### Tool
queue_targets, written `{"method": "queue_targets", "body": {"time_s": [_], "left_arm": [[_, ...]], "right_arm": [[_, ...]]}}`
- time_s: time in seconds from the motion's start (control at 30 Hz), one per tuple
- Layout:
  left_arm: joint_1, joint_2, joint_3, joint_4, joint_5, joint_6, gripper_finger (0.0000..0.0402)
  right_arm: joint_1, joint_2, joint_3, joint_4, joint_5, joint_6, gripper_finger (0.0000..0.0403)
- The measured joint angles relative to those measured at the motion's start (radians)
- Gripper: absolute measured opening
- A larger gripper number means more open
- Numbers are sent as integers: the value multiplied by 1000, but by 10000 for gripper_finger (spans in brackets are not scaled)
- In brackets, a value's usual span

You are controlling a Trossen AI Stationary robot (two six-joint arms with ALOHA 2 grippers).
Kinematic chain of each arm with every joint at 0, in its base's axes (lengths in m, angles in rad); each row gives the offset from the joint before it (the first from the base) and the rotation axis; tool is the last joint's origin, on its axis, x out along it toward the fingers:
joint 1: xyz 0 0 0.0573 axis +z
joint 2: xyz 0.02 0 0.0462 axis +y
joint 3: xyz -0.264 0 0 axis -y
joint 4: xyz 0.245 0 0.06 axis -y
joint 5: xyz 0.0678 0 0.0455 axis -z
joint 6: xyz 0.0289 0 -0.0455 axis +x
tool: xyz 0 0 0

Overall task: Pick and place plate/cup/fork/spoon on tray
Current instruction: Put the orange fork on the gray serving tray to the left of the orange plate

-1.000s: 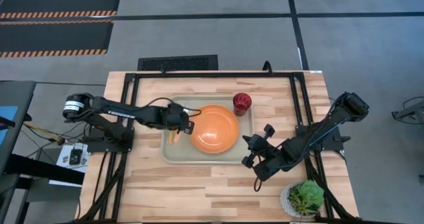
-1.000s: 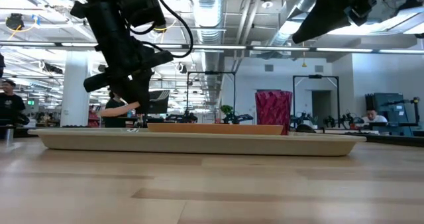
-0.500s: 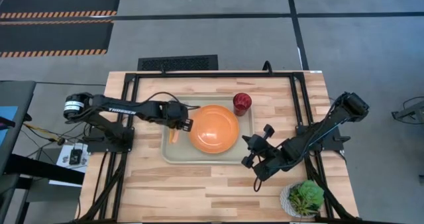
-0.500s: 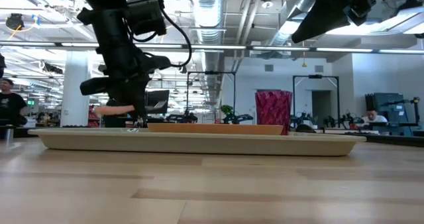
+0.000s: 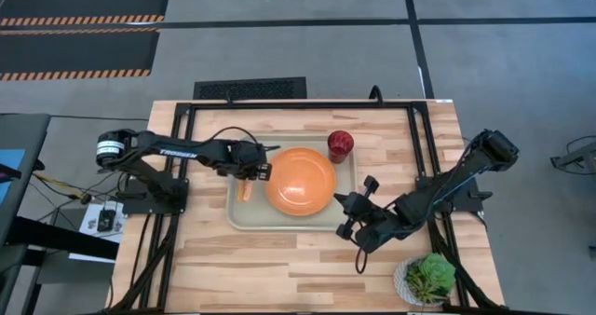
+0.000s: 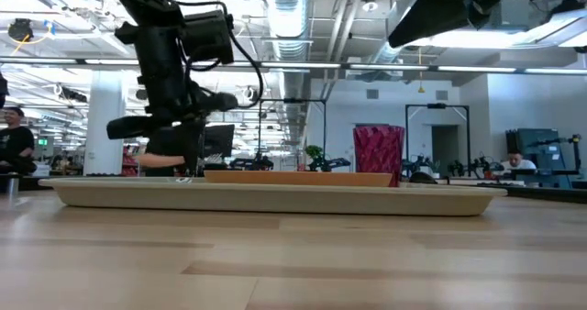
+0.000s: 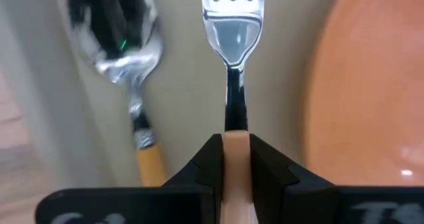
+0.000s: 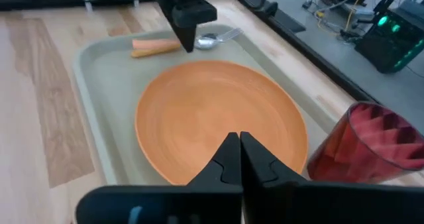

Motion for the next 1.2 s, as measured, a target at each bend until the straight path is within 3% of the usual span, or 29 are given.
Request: {"method": "queue_targets", "body": {"time_s": [0.33, 1.2], "left_arm": [[15, 126, 61, -6, 8, 37, 36], [8, 140, 68, -25, -50, -16, 54]], "right_arm": [[-1, 0, 0, 1, -5, -1, 3], [-1, 0, 0, 5, -11, 1, 3]]}}
